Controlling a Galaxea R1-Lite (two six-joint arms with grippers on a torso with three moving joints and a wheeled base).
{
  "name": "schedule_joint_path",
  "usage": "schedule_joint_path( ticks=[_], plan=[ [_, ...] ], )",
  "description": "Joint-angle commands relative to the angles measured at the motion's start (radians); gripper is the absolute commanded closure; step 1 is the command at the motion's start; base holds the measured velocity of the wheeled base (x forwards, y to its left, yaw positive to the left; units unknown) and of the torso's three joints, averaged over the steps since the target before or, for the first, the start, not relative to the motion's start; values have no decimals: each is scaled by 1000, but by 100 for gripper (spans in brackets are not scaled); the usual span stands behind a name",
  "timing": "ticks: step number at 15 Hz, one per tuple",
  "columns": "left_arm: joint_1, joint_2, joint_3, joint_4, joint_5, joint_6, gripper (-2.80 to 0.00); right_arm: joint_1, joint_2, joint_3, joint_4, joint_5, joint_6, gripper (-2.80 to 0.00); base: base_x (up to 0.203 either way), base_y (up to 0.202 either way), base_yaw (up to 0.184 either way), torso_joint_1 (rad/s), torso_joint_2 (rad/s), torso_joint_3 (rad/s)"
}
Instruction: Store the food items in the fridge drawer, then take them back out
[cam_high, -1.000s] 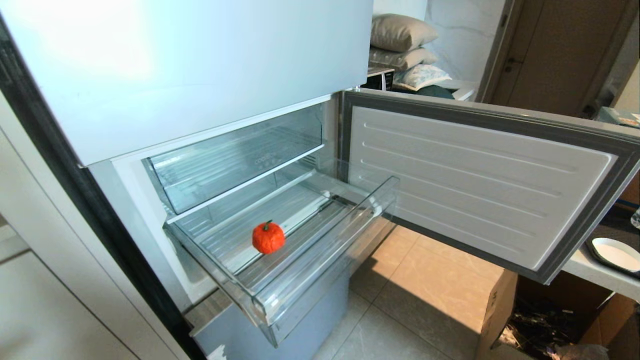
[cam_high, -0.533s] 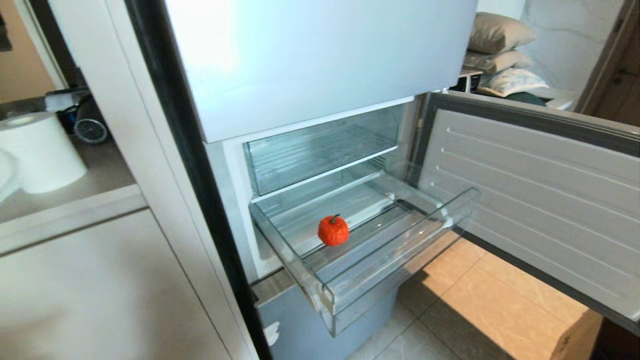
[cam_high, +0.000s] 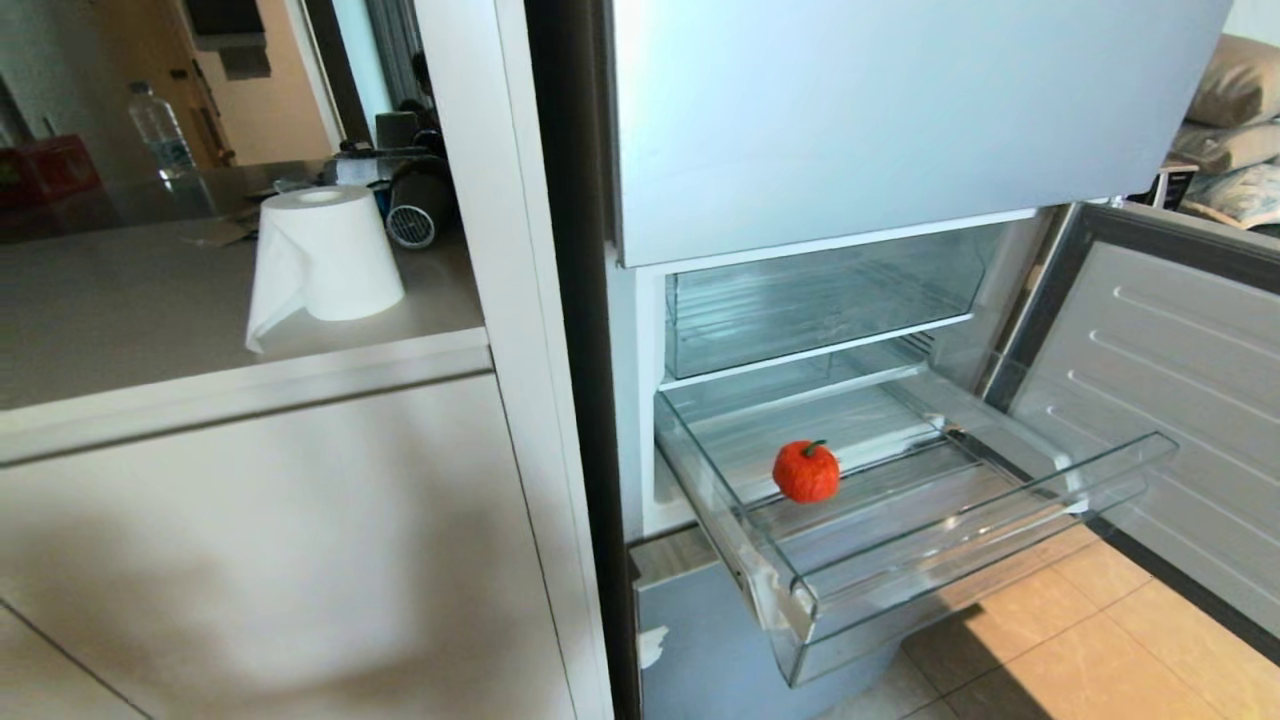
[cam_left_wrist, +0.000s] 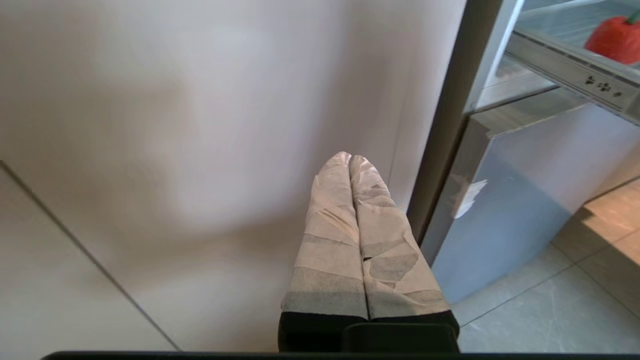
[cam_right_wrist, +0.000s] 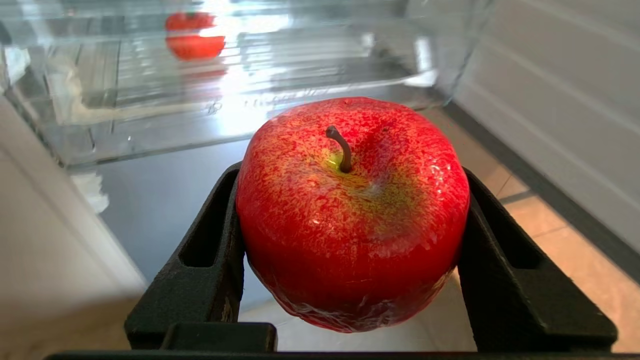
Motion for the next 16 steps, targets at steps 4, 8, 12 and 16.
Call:
schedule_joint_path(
  ticks=[4,8,12,16],
  plan=[
    [0,0,0,-1,0,0,0,64,401,-28,-233,4,2,0,0,0,0,0,0,0],
    [0,0,0,0,0,0,0,110,832,-212,-396,-10,12,0,0,0,0,0,0,0],
    [0,0,0,-1,0,0,0,128,1194,-439,-505,-21,15,0,0,0,0,0,0,0],
    [0,0,0,0,0,0,0,133,1467,-640,-555,60,19,0,0,0,0,0,0,0]
  ],
)
